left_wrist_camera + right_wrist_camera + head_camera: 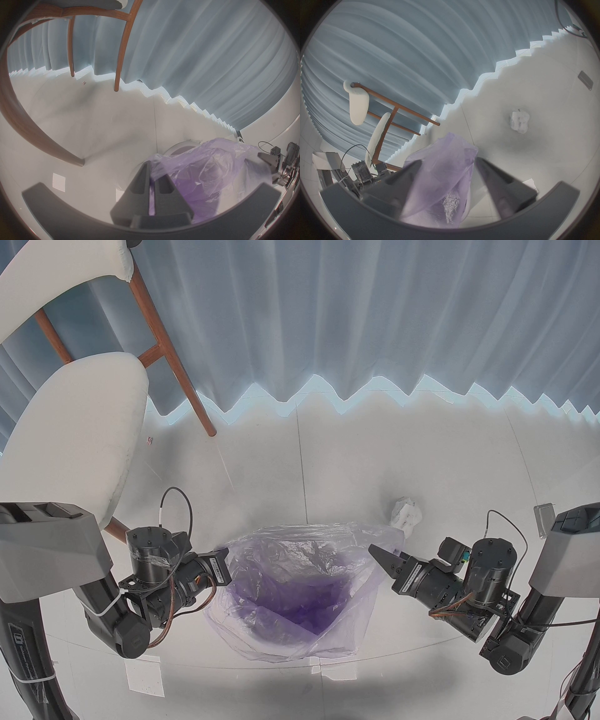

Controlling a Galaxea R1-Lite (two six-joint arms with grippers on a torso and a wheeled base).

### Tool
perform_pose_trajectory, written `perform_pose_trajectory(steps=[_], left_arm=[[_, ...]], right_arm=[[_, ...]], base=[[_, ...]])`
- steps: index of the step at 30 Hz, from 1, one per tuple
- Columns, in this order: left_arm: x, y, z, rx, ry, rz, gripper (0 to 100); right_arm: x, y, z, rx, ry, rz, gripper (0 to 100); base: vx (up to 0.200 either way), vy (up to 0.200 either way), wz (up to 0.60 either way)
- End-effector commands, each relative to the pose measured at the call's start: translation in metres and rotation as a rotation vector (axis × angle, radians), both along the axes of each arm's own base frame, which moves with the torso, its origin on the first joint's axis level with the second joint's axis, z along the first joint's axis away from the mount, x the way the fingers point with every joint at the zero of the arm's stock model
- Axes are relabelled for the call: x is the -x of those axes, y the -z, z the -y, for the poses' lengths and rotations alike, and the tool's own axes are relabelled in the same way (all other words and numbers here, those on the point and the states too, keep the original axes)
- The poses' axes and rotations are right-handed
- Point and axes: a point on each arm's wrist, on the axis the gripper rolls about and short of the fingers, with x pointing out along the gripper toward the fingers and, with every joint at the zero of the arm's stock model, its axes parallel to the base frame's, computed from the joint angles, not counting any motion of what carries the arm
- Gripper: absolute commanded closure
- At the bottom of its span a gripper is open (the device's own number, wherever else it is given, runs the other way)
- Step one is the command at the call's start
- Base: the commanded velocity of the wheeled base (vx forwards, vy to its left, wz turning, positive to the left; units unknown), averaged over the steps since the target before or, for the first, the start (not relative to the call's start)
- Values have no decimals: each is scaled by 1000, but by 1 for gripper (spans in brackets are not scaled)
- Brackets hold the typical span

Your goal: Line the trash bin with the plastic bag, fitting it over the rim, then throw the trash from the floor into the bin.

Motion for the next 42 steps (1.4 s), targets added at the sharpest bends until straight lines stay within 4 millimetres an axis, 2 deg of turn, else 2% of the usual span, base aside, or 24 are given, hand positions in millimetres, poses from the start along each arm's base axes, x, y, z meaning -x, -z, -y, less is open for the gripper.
perform_pose_trajectory(steps=[1, 6, 14, 15, 17, 18, 21, 25, 28, 32, 35, 42], left_arm=[[0, -2, 0, 2, 0, 6, 100], [-5, 1, -2, -2, -25, 6, 100], [-16, -3, -6, 16, -53, 29, 100], [-19, -2, -6, 22, -57, 32, 100], [-19, -2, -6, 22, -57, 32, 100], [-25, 1, -5, 44, -67, 32, 100], [-30, -2, -4, 104, -81, 26, 100], [-36, -4, -3, 168, -94, 20, 100], [-43, 6, -6, 179, -113, -14, 100], [-45, 14, -6, 180, -118, -34, 100], [-48, 18, -11, 177, -131, -43, 100], [-51, 31, -20, 158, -151, -98, 100]], right_arm=[[2, 9, 1, 25, 0, -34, 100], [-7, 30, 0, 49, 12, -60, 100], [-25, 24, -6, -15, 32, -11, 100], [-36, 21, -10, -55, 47, 10, 100], [-36, 21, -10, -55, 47, 10, 100], [-56, 25, -14, -111, 100, 22, 100], [-74, 25, -14, -164, 146, 45, 100], [-90, 21, -5, -244, 187, 47, 100], [-102, 18, -1, -321, 212, 49, 100], [-108, 21, 0, -368, 220, 34, 100], [-113, 37, -2, -355, 224, 10, 100], [-111, 58, -4, -326, 228, -39, 100]], base=[[0, 0, 0], [0, 0, 0], [0, 0, 0], [0, 0, 0], [0, 0, 0], [0, 0, 0], [0, 0, 0], [0, 0, 0], [0, 0, 0], [0, 0, 0], [0, 0, 0], [0, 0, 0]])
